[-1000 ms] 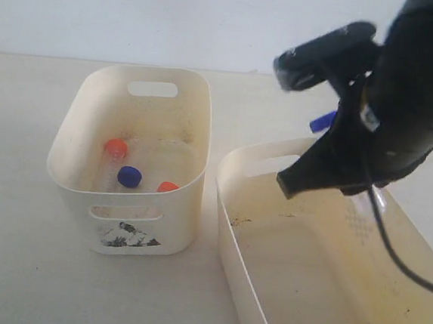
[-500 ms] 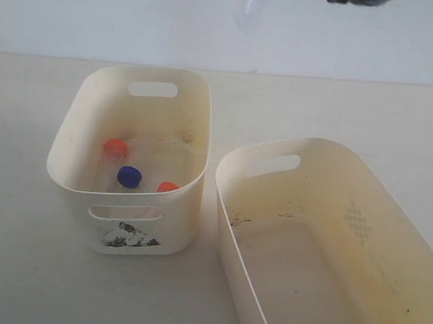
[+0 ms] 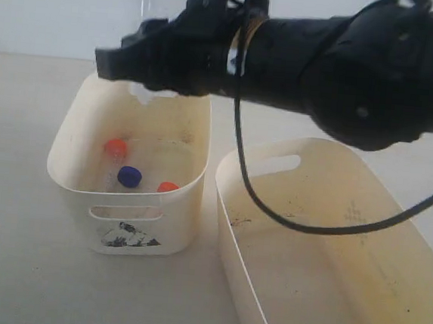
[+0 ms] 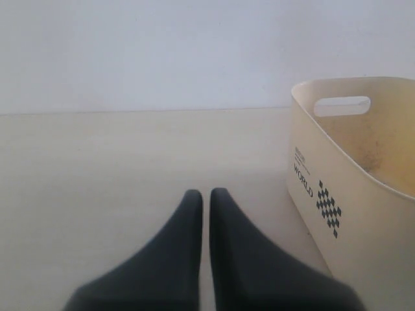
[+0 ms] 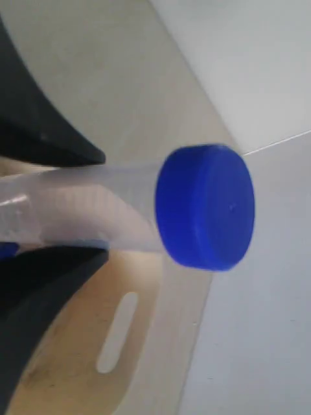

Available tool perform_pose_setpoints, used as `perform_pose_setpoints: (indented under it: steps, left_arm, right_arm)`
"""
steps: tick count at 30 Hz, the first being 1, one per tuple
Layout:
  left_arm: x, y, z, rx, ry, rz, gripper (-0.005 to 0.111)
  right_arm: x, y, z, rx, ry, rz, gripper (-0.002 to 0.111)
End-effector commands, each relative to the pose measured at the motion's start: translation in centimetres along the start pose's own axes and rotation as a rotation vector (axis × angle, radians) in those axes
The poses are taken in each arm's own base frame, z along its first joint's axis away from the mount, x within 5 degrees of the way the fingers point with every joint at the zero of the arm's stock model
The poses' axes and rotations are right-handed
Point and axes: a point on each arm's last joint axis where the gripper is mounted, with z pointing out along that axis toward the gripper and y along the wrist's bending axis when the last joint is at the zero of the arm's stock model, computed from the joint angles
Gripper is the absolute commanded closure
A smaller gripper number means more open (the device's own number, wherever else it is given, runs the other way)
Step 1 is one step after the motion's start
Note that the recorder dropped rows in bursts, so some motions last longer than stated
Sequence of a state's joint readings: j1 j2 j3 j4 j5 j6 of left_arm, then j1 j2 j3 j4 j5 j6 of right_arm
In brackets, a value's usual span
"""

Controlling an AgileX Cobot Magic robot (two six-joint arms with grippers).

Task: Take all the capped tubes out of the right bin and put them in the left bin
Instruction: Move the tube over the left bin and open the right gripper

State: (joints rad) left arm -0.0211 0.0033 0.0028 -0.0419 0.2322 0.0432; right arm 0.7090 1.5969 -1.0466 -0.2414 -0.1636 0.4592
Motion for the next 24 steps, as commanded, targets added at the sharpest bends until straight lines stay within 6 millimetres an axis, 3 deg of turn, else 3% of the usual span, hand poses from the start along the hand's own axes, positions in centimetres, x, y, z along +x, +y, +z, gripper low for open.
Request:
perform_pose_setpoints:
  steps: [1,2,3,5,6,10,16,24]
  left_arm:
    - [-0.2,0.0,0.0,-0.002,-0.011,-0.007,0.102]
    - [-0.2,0.0,0.0,-0.002,-0.011,-0.007,0.102]
    - [-0.2,0.0,0.0,-0.002,-0.011,-0.007,0.102]
    - [-0.2,0.0,0.0,-0.002,-0.011,-0.007,0.102]
    - [-0.2,0.0,0.0,-0.002,-0.011,-0.007,0.102]
    - [-0.2,0.0,0.0,-0.002,-0.011,-0.007,0.102]
    - [-0.2,0.0,0.0,-0.002,-0.011,-0.007,0.102]
    - [-0.2,0.0,0.0,-0.002,-0.011,-0.007,0.102]
  right_arm:
    - [1.0,-0.3,1.2,-0.005,0.011,-0.010,0.040]
    - [0.9,-0.3,1.0,-0.002,0.011,-0.005,0.047]
    - [0.6,-0.2,0.7,0.003,0.010,0.002,0.060]
    - [-0.5,0.0,-0.6,0.012,-0.002,0.020,0.099]
    - [-1.3,0.1,-1.4,0.010,-0.021,0.019,0.107]
    - [-4.1,0.9,-4.6,-0.010,-0.119,-0.016,0.098]
    - [-6.4,1.6,-7.6,-0.038,-0.227,-0.016,0.099]
    - [-6.9,1.7,-8.4,-0.044,-0.253,-0.017,0.099]
